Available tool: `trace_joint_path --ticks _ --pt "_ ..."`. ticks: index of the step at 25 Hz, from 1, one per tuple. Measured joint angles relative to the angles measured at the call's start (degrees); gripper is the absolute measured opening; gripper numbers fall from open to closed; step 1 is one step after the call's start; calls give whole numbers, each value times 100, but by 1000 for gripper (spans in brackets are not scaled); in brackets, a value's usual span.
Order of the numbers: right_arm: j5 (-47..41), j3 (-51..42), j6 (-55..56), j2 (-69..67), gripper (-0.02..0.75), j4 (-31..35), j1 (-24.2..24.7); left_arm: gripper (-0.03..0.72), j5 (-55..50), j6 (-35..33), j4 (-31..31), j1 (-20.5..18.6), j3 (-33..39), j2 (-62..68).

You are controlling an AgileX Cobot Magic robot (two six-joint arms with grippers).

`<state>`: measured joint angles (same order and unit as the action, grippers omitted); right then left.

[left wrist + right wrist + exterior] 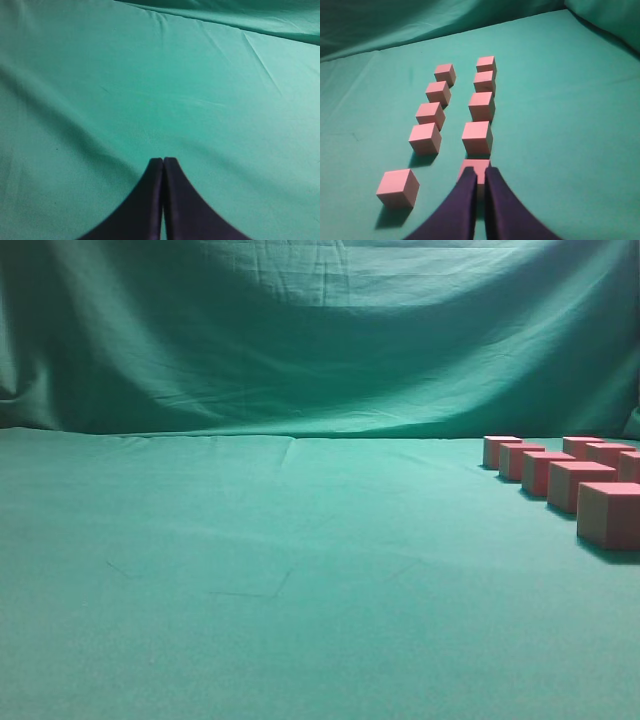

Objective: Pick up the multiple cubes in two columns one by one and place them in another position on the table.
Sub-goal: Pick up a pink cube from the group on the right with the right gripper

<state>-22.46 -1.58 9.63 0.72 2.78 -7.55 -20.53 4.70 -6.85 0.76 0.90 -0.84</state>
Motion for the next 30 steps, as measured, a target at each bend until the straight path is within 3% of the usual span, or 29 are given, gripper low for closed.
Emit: trace_joint_path --ticks 5,9,14,21,30 --pt "87 0 12 0 47 78 0 0 0 0 0 0 0 0" --pt "794 -3 89 0 47 1103 0 0 0 0 0 0 0 0" --pt "1503 26 -414 0 47 1352 0 0 0 0 0 0 0 0" --pt "1059 1325 -2058 -305 47 1373 0 0 0 0 0 0 0 0" --pt "-248 2237 -2564 -2443 47 1390 0 0 0 0 0 0 0 0"
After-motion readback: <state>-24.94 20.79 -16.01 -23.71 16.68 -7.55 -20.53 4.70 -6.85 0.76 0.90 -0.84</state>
